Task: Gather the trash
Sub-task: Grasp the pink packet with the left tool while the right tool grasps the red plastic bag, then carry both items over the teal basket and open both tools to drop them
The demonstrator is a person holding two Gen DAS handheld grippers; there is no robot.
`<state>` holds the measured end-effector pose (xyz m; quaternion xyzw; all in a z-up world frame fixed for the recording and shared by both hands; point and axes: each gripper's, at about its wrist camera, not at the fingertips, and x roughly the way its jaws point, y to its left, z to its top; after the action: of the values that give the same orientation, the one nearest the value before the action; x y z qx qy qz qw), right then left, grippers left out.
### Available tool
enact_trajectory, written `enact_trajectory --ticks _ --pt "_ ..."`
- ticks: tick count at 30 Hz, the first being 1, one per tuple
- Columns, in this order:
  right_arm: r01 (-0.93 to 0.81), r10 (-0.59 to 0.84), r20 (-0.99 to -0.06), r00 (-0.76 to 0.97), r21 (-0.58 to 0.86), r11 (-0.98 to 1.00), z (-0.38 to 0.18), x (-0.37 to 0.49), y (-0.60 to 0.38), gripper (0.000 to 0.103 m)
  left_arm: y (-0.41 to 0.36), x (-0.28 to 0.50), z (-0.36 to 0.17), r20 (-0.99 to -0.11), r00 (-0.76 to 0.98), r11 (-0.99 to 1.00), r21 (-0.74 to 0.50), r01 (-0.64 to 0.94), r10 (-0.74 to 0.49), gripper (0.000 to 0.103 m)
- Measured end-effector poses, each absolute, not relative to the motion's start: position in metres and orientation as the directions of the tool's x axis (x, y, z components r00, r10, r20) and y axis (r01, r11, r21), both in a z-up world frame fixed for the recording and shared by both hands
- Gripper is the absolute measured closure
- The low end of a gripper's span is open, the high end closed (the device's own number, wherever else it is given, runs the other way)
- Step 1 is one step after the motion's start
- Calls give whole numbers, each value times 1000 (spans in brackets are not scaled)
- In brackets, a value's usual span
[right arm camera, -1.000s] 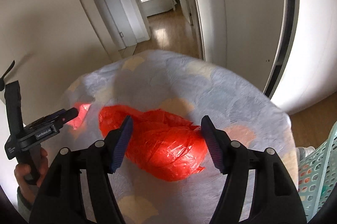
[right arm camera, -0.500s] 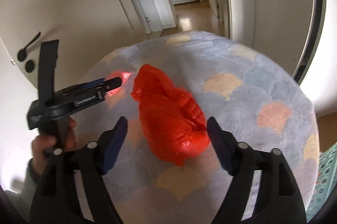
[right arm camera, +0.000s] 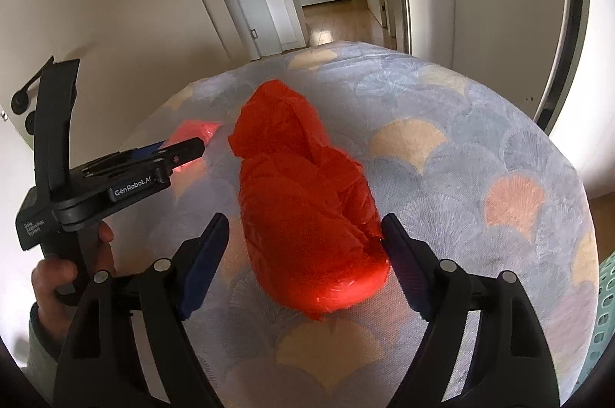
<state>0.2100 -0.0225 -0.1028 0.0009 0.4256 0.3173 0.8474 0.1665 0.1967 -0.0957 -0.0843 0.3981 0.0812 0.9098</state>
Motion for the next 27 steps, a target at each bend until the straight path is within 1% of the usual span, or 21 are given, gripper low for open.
enact_trajectory --ticks 1,2,5,7,10,13,20,27 --pt "-537 544 -719 433 279 796 -102 210 -24 51 195 167 -96 -736 672 974 -85 -212 82 64" --pt "-539 556 -713 426 293 789 -102 209 -26 56 194 167 -95 -734 674 975 -81 -209 83 65" --pt "-533 552 -702 450 285 797 -98 203 -29 65 187 164 -91 -715 692 979 -52 -197 101 65" --pt "-530 559 -684 469 289 797 -91 196 -37 65 185 164 -88 -706 700 980 -44 -195 107 65" --pt "-506 552 -672 494 294 811 -81 188 -50 65 183 164 -81 -698 713 979 -90 -183 70 65" --pt "-486 538 -652 535 284 827 -67 178 -69 66 171 155 -67 -668 743 985 -96 -140 40 65" --pt "-379 465 -597 654 273 884 -34 157 -131 66 118 141 -28 -592 799 989 -150 19 -105 65" --pt "-249 373 -542 753 289 924 -10 139 -204 66 47 139 -3 -548 806 974 -146 171 -224 66"
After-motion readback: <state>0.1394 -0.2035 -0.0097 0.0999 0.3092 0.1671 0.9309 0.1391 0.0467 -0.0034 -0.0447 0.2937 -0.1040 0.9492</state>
